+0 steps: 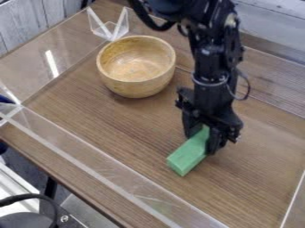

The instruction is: Remove the green block from inside the brown bowl and put it on the table

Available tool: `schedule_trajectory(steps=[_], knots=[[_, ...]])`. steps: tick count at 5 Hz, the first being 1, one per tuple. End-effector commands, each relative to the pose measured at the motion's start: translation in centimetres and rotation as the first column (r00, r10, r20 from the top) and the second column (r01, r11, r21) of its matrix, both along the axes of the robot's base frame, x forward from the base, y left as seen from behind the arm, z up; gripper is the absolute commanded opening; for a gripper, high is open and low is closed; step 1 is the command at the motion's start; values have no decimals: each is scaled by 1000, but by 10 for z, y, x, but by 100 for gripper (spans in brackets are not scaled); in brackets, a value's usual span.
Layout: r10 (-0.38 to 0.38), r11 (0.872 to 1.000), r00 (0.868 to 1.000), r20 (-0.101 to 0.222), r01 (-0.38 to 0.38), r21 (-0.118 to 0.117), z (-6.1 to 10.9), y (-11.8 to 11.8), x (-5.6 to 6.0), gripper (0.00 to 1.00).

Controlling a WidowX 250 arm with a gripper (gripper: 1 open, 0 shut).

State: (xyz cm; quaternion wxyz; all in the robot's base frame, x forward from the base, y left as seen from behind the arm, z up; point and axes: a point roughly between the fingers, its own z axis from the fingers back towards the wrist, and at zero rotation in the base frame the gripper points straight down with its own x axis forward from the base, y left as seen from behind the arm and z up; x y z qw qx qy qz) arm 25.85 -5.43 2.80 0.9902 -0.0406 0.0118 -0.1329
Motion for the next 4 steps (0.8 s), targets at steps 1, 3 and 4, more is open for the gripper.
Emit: schedule_trajectory(steps=[1,3,4], knots=[[4,1000,999,33,-4,-7,7,1,8,0],[3,1000,1000,19,-3,-5,8,3,8,0],[3,1000,1000,12,-3,-4,8,4,9,0]])
